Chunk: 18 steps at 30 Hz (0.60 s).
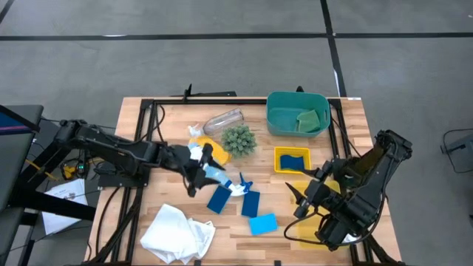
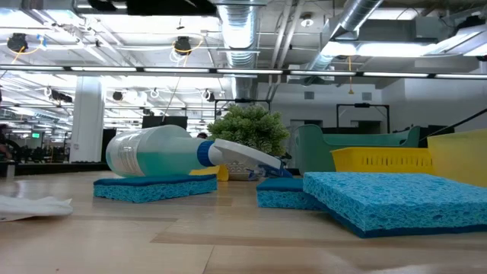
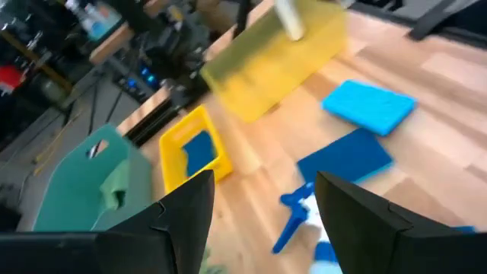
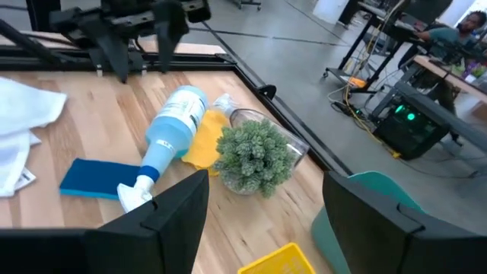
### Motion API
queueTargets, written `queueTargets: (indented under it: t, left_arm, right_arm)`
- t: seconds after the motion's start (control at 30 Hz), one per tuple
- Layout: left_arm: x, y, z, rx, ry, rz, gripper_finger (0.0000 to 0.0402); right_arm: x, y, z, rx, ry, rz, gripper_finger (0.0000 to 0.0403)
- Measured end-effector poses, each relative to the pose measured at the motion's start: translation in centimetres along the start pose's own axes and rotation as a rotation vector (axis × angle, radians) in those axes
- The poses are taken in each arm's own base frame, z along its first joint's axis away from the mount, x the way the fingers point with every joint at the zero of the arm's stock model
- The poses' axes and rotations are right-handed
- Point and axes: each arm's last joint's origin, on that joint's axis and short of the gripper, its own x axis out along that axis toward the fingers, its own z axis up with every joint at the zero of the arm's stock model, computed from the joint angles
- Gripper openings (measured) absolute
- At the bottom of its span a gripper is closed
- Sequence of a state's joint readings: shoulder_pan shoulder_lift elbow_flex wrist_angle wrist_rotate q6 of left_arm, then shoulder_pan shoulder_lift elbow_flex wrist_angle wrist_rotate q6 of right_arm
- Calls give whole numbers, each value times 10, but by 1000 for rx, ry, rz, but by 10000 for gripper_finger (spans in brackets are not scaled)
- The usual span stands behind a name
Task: Pick & Place Kitchen Items
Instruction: Put the blue sponge into the top yellow bin
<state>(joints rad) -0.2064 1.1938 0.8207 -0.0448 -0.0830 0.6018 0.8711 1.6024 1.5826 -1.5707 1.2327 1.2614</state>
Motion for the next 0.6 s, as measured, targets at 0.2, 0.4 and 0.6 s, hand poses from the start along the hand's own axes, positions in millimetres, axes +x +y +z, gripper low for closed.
queueTargets:
  t: [0.2, 0.4, 0.6]
  left_arm:
    - [3, -13, 5, 18, 12, -16, 222]
    - [3, -12, -1, -27, 138, 99, 222]
    - [4, -12, -1, -31, 130, 91, 222]
  right_arm:
    - [0, 0, 0, -71, -2, -2, 249]
    - [0, 0, 0, -102, -9, -5, 249]
    - [0, 0, 0, -110, -7, -5, 249]
